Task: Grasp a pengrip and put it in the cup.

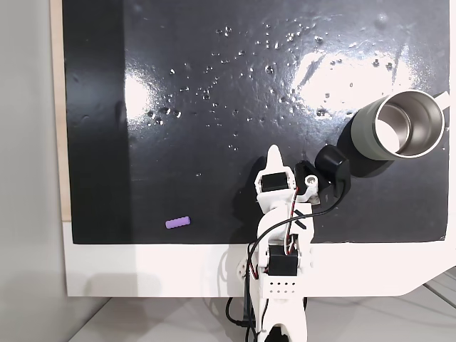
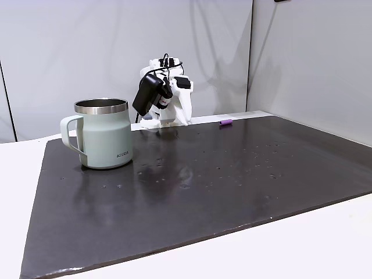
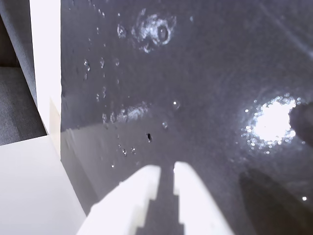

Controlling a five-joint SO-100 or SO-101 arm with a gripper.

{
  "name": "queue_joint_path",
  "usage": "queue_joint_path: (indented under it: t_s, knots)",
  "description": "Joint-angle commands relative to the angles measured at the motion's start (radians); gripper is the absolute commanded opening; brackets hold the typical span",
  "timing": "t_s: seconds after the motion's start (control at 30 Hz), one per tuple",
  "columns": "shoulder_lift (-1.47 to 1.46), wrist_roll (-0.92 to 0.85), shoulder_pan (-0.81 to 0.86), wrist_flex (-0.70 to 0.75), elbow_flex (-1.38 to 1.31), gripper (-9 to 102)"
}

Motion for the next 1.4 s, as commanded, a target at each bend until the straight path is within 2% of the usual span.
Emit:
queue_joint_path:
  t_s: [0.0, 0.43, 0.77, 1.0, 1.37]
  knots:
    - [0.009, 0.216, 0.118, -0.061, -0.003, 0]
    - [0.009, 0.19, 0.101, -0.061, -0.003, 0]
    - [0.011, -0.155, -0.034, -0.052, -0.092, 0]
    - [-0.054, -0.417, -0.275, 0.069, -0.331, 1]
    - [-0.767, -0.669, -0.594, 0.39, -1.068, 2]
